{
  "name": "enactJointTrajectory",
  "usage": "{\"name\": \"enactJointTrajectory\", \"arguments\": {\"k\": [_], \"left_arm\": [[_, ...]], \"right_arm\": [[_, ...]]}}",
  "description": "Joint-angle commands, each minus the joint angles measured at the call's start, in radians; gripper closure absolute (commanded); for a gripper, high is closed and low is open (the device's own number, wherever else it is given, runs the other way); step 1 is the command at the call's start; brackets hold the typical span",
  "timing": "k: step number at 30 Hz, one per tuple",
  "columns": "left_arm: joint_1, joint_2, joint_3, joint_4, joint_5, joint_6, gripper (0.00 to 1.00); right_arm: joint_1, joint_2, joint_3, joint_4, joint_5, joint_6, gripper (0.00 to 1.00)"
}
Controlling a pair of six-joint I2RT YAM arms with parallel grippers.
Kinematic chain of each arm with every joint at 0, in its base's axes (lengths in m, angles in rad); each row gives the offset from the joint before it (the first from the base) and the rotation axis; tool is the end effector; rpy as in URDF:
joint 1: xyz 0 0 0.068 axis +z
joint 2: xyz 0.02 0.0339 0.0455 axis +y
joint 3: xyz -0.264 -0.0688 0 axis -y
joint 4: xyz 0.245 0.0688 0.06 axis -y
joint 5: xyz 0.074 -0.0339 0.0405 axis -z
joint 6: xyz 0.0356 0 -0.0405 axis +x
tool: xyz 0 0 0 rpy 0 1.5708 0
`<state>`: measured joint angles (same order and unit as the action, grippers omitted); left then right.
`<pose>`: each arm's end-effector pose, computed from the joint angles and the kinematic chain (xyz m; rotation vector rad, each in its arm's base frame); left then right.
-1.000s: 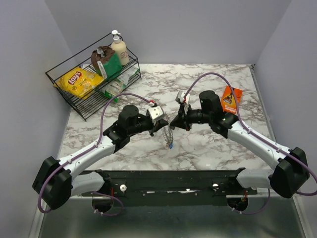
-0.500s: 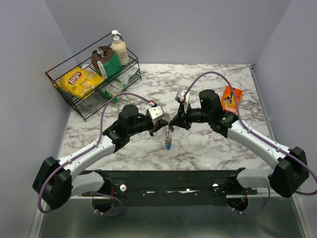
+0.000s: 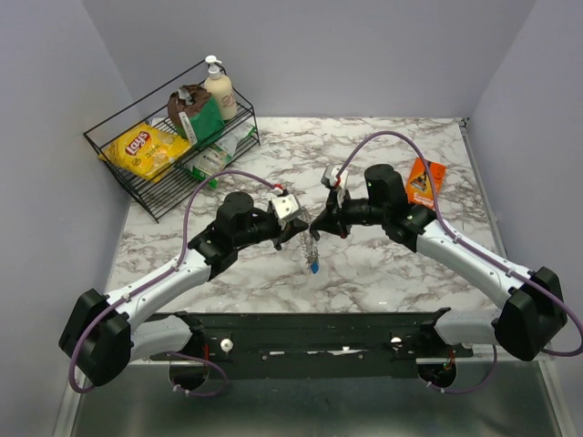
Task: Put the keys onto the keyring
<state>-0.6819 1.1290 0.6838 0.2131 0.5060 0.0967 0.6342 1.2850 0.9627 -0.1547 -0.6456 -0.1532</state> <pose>0.1882 -0.1750 0.2766 1.0360 1.5438 -0.8666 0.2193 0.1879 0.2991 -1.1637 1.7208 0.9565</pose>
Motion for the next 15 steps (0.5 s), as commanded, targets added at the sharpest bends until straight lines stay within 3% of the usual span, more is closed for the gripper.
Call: {"name": "enactJointTrajectory", "arguments": {"k": [1,15], "left_arm": [[-0.002,-0.057,0.002,0.078,0.045,0.001,1.0],[-0.002,-0.094,-0.052,0.152,0.066,0.024,1.0]], "right_arm": [[0.005,0.027,0.011,0.015,0.035,0.007,1.0],[0.005,0.027,0.007,0.017,0.06,0.015,1.0]]}}
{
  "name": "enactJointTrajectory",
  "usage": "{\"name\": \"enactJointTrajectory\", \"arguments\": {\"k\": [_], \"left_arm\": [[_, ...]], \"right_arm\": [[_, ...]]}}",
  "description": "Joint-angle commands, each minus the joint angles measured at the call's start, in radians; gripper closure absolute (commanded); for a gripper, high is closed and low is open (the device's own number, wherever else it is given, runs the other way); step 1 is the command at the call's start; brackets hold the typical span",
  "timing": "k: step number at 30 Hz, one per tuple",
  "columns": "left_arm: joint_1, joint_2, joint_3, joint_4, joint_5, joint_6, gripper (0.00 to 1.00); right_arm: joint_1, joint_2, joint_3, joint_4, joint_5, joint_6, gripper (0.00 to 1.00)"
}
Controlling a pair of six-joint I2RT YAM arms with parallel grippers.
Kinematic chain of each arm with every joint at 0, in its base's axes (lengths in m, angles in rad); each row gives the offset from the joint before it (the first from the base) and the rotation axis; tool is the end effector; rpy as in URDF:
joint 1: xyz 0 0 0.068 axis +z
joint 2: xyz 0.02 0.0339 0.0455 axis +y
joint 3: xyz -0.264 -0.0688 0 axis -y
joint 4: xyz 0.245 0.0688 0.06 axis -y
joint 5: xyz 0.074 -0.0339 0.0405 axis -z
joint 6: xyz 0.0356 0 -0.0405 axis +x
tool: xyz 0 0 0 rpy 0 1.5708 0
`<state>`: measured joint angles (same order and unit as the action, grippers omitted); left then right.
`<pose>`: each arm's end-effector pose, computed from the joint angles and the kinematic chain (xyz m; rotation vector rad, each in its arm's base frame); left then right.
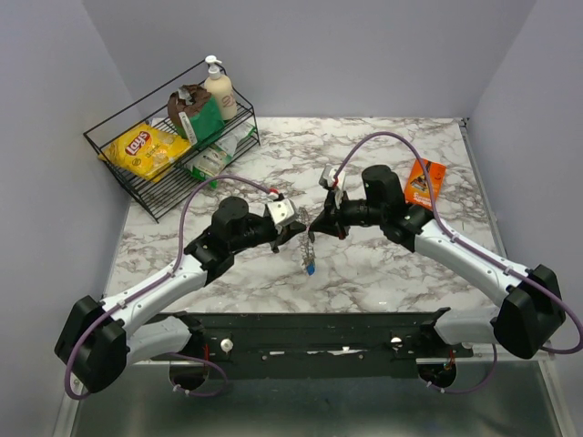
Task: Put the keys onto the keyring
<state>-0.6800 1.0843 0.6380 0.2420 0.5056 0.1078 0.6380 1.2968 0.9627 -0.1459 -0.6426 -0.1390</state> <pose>0.1808 -0.1684 0.2739 1.0353 1.5095 -0.8554 0.2207 0.1902 0.2967 -1.1553 1.7339 0.9647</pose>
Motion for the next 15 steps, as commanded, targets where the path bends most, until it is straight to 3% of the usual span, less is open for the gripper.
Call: {"name": "enactJointTrajectory", "arguments": {"k": [1,15], "left_arm": [[-0.004,-0.049,-0.006,0.122,0.071,0.013,1.0],[-0.006,-0.038,0.008,0.085,0.033,0.004,1.0]], "right_arm": [[0.002,0.015,0.008,0.009,0.057,0.003,1.0],[0.002,-0.04,0.008,0.009,0.028,-0.007,1.0]]}}
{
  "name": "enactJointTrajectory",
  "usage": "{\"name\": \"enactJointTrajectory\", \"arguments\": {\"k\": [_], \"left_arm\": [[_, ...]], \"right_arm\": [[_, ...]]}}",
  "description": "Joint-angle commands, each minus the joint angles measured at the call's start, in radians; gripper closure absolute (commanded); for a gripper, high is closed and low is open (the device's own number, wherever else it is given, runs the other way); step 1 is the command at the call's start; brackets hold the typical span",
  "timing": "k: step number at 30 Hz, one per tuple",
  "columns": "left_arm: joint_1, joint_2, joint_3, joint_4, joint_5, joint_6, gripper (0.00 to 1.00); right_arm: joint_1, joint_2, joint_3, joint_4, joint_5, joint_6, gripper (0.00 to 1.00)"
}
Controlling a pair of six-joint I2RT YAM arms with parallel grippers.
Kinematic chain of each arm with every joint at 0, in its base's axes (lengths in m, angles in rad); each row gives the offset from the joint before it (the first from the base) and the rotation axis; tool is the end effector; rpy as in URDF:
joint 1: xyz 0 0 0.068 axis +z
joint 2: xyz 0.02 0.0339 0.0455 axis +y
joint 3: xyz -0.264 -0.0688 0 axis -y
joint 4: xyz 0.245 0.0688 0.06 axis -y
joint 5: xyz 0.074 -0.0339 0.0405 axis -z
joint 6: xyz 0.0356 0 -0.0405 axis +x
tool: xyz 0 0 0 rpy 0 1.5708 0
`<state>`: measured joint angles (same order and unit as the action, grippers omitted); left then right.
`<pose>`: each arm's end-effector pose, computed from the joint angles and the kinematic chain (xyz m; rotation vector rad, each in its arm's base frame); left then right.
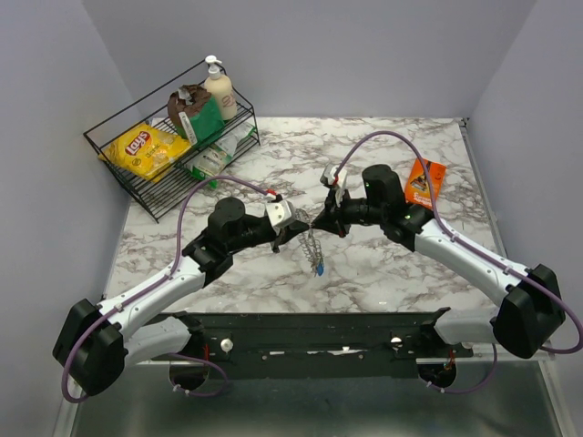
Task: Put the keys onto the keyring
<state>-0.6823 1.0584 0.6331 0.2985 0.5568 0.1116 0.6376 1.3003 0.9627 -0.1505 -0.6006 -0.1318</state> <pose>0.1759 -0.1671 0.2840 1.0561 1.4080 -0.8912 0.2225 0.1899 0.2949 -1.1278 1.7642 0.9268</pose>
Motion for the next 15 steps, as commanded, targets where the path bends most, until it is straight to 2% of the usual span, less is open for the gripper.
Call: {"name": "enactJointTrajectory", "arguments": {"k": [1,15], "left_arm": [[-0.005,-0.011,0.014,0.025,-0.023,-0.004,1.0],[-0.002,-0.057,-0.013,0.048,-0.123,-0.013,1.0]], "right_arm": [[0.002,-0.052,0.005,0.012,-0.014,-0.015,1.0],[0.002,-0.075,-0.005,0.002,0.059,0.0,1.0]]}}
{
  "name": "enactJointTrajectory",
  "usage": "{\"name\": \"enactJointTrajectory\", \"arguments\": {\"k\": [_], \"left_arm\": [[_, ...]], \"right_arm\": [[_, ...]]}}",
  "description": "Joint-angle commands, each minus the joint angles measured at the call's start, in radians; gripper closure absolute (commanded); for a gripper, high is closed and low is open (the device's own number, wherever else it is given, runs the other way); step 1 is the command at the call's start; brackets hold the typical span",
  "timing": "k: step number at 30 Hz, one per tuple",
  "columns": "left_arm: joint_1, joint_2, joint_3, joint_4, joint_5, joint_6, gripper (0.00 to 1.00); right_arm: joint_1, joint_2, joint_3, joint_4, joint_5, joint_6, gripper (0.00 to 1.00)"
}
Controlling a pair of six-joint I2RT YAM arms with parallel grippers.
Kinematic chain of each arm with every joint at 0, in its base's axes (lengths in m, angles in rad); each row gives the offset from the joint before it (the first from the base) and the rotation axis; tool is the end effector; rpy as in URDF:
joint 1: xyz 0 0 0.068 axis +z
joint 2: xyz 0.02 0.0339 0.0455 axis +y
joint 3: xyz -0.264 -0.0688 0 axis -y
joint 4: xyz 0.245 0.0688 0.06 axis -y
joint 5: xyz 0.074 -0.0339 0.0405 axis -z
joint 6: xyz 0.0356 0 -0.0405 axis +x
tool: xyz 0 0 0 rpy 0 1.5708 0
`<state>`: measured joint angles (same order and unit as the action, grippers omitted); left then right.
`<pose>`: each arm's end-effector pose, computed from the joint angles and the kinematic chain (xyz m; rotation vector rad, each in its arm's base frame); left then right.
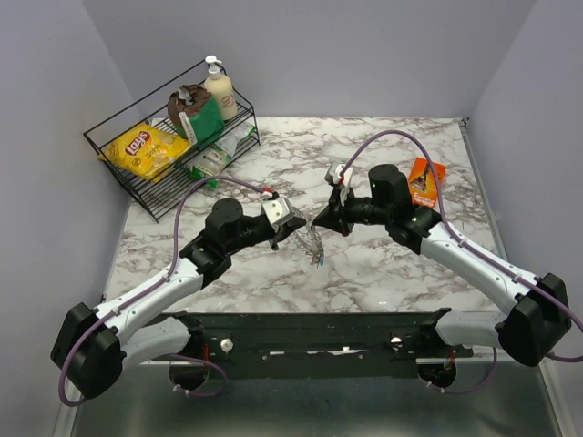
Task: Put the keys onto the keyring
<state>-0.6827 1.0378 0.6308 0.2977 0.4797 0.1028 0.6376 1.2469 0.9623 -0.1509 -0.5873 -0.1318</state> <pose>0.1755 -0.1639 0.2875 0.9934 1.4258 -0.8327 0.2148 0.1837 0.3088 -1.1120 1.7152 0.9079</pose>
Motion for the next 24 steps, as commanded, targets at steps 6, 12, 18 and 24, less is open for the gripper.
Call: {"name": "enactJointTrajectory", "arguments": {"k": [6,12,18,24], "left_arm": [[-0.002,-0.042,-0.016,0.055,-0.056,-0.005,1.0],[-0.003,0.002,0.015,0.026,-0.047,-0.008,1.0],[-0.003,0.042,0.047,0.007,-0.035,-0.009,1.0],[-0.003,0.042,0.047,0.014,-0.017,-0.006,1.0]], "right_arm": [[0.002,-0.02,0.001,-0.003,0.005,-0.011,1.0],[0.002,-0.012,0.019,0.007,-0.086,-0.019,0.99],[0.002,-0.004,0.032,0.017,-0.12,-0.014,1.0],[0.002,0.009,0.036,0.017,-0.108,-0.009,1.0]]}}
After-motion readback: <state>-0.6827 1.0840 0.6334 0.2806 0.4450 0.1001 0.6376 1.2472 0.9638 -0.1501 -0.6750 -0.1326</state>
